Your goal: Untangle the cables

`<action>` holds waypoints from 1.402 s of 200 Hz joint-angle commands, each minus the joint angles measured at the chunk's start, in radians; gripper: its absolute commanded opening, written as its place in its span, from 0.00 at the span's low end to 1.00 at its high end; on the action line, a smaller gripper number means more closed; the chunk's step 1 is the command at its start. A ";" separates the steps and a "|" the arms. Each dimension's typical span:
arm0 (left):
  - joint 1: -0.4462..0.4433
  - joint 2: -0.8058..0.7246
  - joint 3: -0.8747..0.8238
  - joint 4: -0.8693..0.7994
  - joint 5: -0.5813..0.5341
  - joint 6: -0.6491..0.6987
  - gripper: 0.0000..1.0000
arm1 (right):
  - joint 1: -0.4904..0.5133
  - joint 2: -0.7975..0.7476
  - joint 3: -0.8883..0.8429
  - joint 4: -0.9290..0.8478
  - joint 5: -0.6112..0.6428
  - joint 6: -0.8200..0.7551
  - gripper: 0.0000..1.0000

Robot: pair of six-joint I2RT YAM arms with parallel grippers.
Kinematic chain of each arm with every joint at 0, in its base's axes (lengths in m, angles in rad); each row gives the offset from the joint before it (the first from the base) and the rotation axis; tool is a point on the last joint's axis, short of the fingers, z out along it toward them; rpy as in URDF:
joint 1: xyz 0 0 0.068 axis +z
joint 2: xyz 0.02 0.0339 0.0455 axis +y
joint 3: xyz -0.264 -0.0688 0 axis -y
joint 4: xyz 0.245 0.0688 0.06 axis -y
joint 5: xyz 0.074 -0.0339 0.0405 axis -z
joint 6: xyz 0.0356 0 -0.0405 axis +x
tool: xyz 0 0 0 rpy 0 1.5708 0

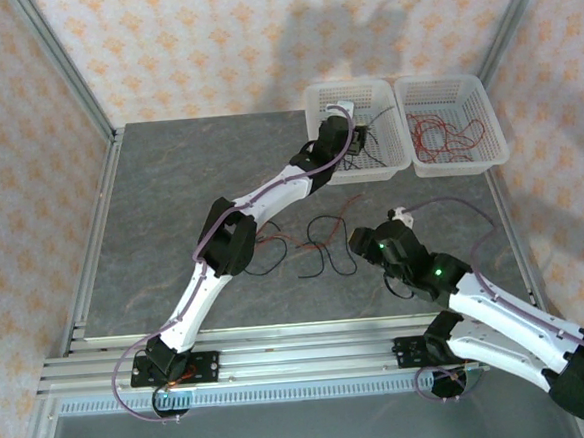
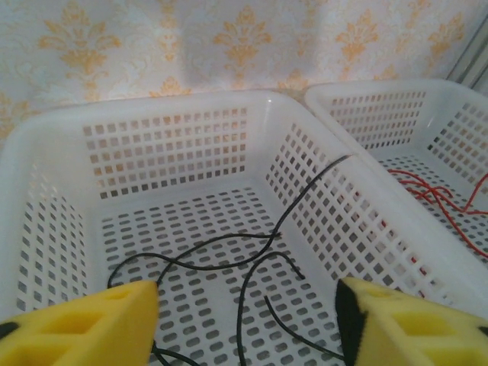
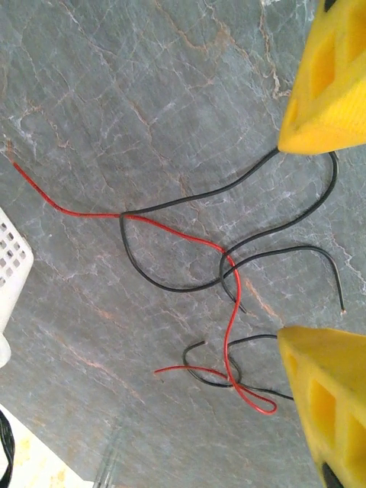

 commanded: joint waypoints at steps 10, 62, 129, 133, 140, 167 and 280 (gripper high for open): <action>-0.014 -0.050 0.007 -0.045 -0.012 0.011 0.76 | -0.020 0.012 0.032 -0.047 0.033 0.014 0.61; -0.023 -0.234 -0.160 -0.007 -0.081 0.008 0.80 | -0.064 0.095 0.042 -0.013 -0.006 -0.026 0.61; -0.034 -0.675 -0.682 0.111 -0.139 -0.059 0.79 | -0.088 0.340 0.124 0.083 -0.009 -0.113 0.58; -0.034 -0.699 -0.709 0.111 -0.145 -0.064 0.79 | -0.088 0.354 0.134 0.083 -0.009 -0.119 0.58; -0.034 -0.737 -0.753 0.105 -0.154 -0.073 0.79 | -0.088 0.364 0.151 0.085 -0.017 -0.127 0.57; -0.034 -0.869 -0.885 0.051 -0.193 -0.118 0.79 | -0.078 0.426 0.181 0.127 -0.084 -0.145 0.55; -0.004 -1.241 -1.190 -0.149 -0.288 -0.316 0.78 | 0.129 0.613 0.273 0.501 -0.340 0.215 0.65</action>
